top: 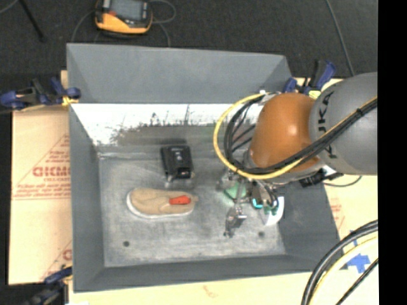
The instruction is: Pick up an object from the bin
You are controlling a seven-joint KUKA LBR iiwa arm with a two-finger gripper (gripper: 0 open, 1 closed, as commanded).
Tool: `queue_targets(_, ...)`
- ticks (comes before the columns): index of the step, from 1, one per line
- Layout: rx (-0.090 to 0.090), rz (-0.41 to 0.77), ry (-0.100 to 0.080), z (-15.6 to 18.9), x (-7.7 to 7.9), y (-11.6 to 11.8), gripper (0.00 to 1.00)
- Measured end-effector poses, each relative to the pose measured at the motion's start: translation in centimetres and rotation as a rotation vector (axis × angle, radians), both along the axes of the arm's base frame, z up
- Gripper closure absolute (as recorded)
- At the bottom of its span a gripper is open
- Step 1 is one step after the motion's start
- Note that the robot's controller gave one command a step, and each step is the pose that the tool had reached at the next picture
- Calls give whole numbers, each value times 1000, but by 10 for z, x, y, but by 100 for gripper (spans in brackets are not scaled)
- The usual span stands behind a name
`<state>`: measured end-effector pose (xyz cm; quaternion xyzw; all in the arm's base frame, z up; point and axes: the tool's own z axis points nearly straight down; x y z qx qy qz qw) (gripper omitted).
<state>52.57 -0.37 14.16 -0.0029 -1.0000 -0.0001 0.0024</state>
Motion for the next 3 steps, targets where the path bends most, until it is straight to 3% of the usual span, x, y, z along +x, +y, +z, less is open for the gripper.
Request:
queue_targets(1,0,0,-7,4,2,0,0)
queue_targets(2,-2,54,-13,-15,19,33,0)
queue_targets(3,2,214,-22,-66,32,66,100)
